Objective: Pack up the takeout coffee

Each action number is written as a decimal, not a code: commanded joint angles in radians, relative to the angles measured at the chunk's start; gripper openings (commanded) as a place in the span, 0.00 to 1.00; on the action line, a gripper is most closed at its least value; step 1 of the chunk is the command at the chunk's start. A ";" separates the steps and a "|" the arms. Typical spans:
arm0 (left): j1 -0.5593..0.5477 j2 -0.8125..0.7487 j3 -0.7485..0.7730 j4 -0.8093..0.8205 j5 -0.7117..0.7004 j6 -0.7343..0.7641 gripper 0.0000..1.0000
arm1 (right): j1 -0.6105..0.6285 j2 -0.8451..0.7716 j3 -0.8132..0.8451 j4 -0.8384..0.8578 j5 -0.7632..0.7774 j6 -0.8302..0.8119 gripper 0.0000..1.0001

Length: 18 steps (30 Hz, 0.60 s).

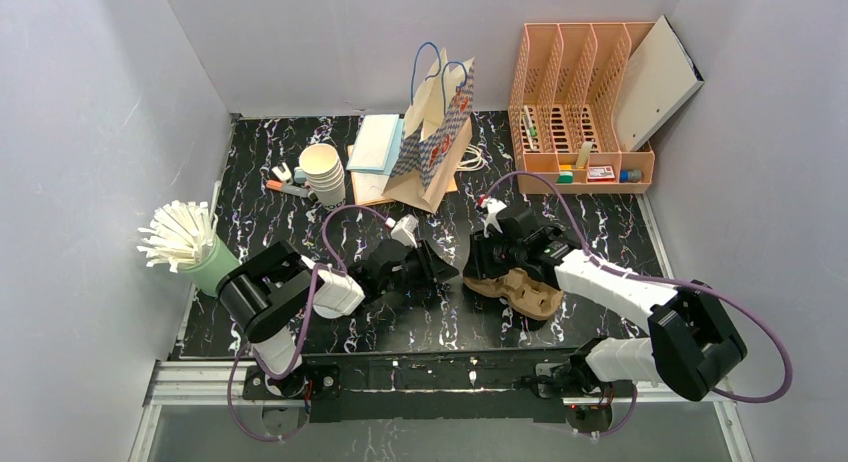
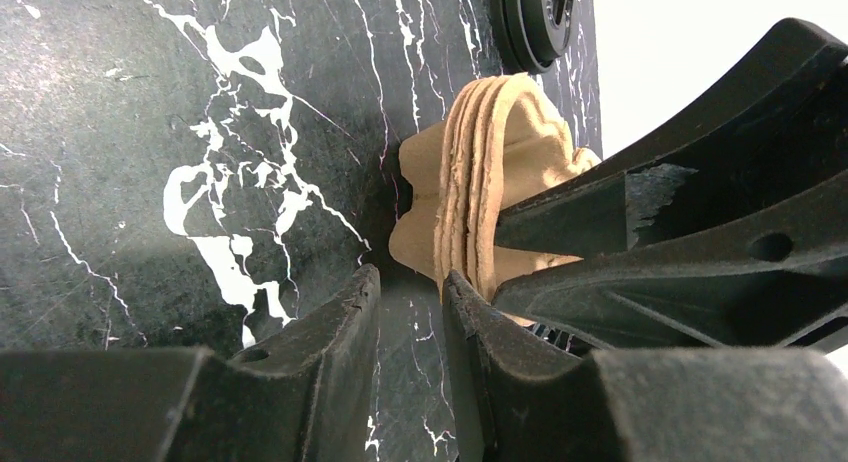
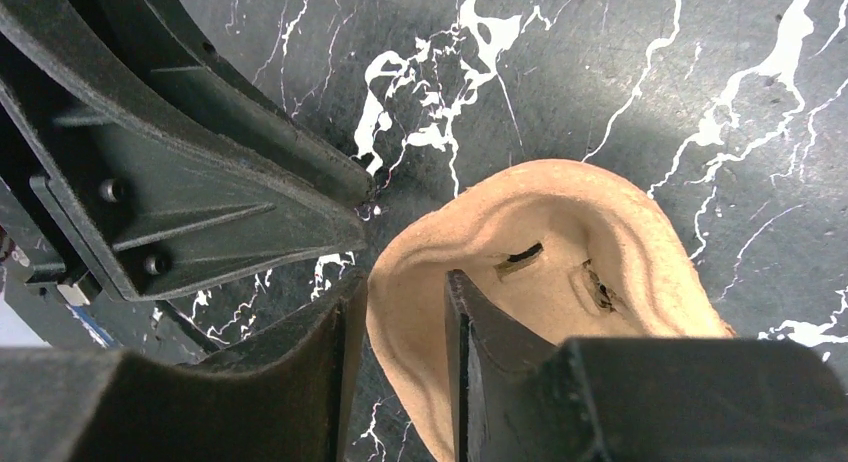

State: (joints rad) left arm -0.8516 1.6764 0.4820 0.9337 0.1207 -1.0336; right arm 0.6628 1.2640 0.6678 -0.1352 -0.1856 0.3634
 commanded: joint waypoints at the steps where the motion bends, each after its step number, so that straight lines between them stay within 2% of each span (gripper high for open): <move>1: 0.009 0.013 0.030 0.028 0.015 -0.001 0.28 | 0.013 0.020 0.047 -0.006 -0.002 -0.025 0.45; 7: 0.011 0.028 0.035 0.035 0.028 -0.004 0.29 | 0.021 0.044 0.050 -0.008 -0.012 -0.028 0.45; 9: 0.010 0.036 0.038 0.041 0.034 -0.006 0.29 | 0.023 0.042 0.052 -0.010 -0.013 -0.026 0.40; 12: 0.011 0.040 0.035 0.054 0.040 -0.010 0.29 | 0.023 0.024 0.050 -0.011 -0.016 -0.016 0.27; 18: 0.011 0.025 0.027 0.070 0.050 -0.019 0.32 | 0.023 -0.044 0.026 0.016 -0.011 0.014 0.23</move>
State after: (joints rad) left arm -0.8459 1.7218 0.4938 0.9707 0.1596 -1.0489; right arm 0.6823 1.2819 0.6792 -0.1429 -0.1909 0.3626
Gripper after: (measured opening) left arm 0.304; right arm 0.260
